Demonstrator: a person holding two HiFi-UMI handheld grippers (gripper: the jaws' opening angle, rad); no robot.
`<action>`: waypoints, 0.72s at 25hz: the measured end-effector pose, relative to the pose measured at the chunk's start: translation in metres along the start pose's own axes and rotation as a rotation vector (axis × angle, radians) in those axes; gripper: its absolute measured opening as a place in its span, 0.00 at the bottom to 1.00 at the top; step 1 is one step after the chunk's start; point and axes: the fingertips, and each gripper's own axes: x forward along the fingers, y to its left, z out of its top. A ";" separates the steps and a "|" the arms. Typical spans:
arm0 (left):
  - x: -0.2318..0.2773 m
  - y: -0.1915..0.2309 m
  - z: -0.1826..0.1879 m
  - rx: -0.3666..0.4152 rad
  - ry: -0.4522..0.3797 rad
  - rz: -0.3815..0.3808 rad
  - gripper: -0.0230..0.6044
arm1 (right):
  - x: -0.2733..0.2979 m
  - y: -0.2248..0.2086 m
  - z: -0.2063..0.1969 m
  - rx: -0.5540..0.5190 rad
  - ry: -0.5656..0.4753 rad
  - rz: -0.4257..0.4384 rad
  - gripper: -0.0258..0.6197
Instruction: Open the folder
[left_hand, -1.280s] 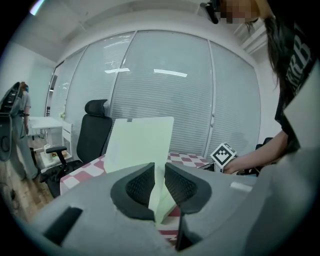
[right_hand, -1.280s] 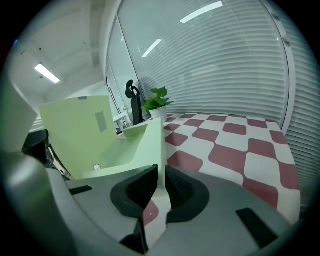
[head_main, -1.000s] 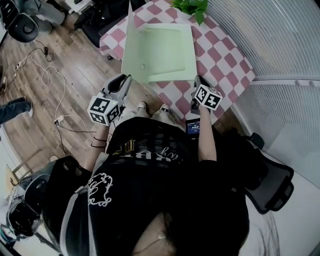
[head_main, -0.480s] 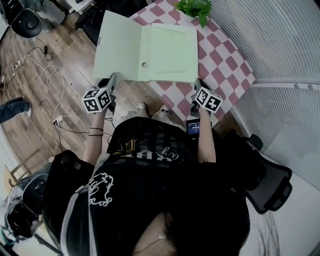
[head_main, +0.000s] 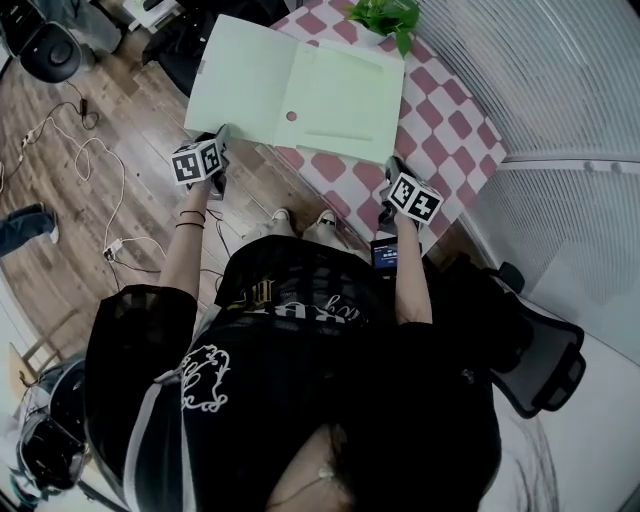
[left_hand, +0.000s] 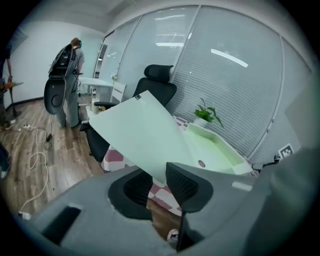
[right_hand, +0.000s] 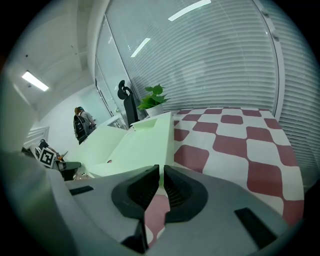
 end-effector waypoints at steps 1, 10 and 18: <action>0.003 0.003 -0.002 -0.032 0.003 -0.010 0.17 | 0.000 0.000 0.000 0.011 -0.004 -0.003 0.09; 0.025 0.028 -0.029 -0.180 0.038 -0.029 0.20 | 0.001 -0.001 -0.003 0.077 -0.028 -0.016 0.09; 0.029 0.033 -0.034 -0.310 0.042 -0.055 0.24 | -0.010 0.006 0.007 0.065 -0.055 -0.040 0.09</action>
